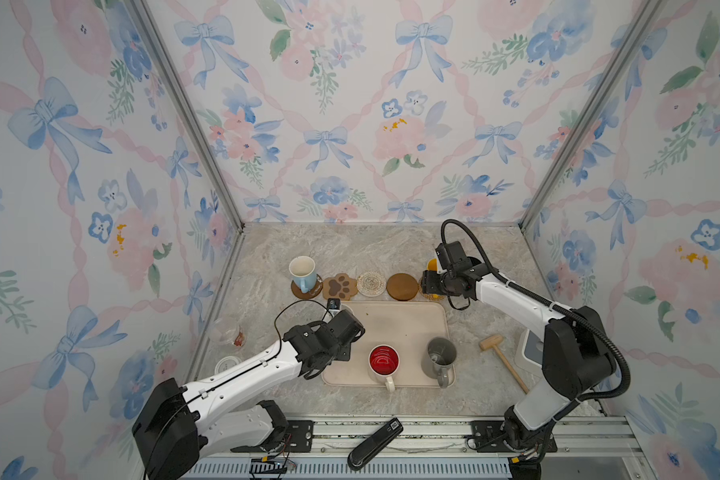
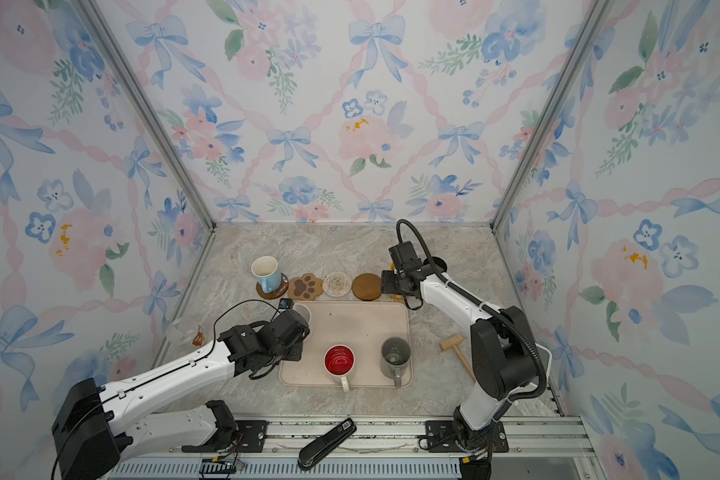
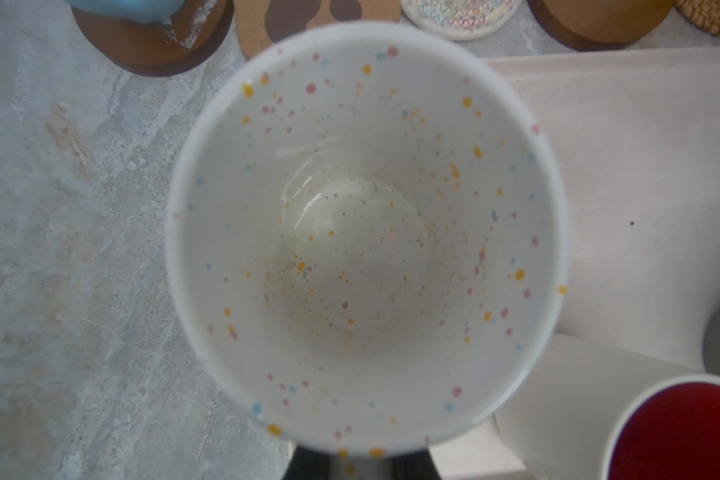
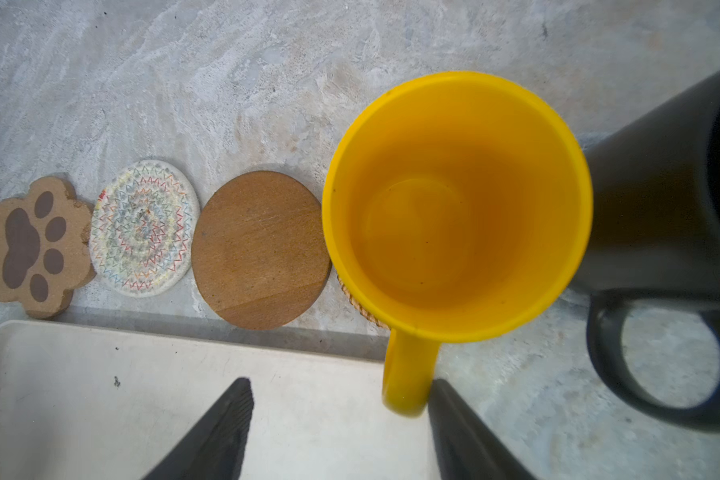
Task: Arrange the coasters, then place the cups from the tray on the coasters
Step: 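Lift the white speckled mug with the left gripper toward the paw-shaped coaster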
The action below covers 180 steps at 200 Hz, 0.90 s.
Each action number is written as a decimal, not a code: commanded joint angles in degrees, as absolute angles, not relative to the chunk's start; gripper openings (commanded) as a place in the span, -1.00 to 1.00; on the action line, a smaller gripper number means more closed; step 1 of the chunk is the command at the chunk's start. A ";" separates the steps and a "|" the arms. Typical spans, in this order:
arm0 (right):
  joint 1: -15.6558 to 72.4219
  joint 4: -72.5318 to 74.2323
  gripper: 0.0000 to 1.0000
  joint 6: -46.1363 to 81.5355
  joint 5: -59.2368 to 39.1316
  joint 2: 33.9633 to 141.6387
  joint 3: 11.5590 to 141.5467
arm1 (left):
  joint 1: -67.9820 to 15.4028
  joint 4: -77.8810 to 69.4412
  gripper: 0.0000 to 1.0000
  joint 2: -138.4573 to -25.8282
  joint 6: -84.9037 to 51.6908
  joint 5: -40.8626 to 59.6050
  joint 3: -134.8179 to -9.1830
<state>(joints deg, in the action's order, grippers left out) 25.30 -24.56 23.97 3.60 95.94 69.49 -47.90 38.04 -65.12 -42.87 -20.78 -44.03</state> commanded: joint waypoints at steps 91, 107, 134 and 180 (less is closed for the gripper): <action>26.37 -22.60 0.39 23.26 1.35 95.14 68.64 | -37.43 23.62 -1.00 -72.85 -29.44 -19.49 -53.48; 26.39 -22.50 0.39 23.22 1.24 95.14 68.64 | -36.16 22.47 -1.00 -74.05 -28.41 -18.64 -54.20; 26.43 -22.50 0.39 23.06 1.24 95.12 68.70 | -33.59 20.31 -1.00 -75.66 -26.73 -17.00 -55.12; 26.39 -22.68 0.39 22.95 1.14 95.20 69.06 | -30.55 18.06 -1.00 -79.52 -23.81 -14.79 -57.91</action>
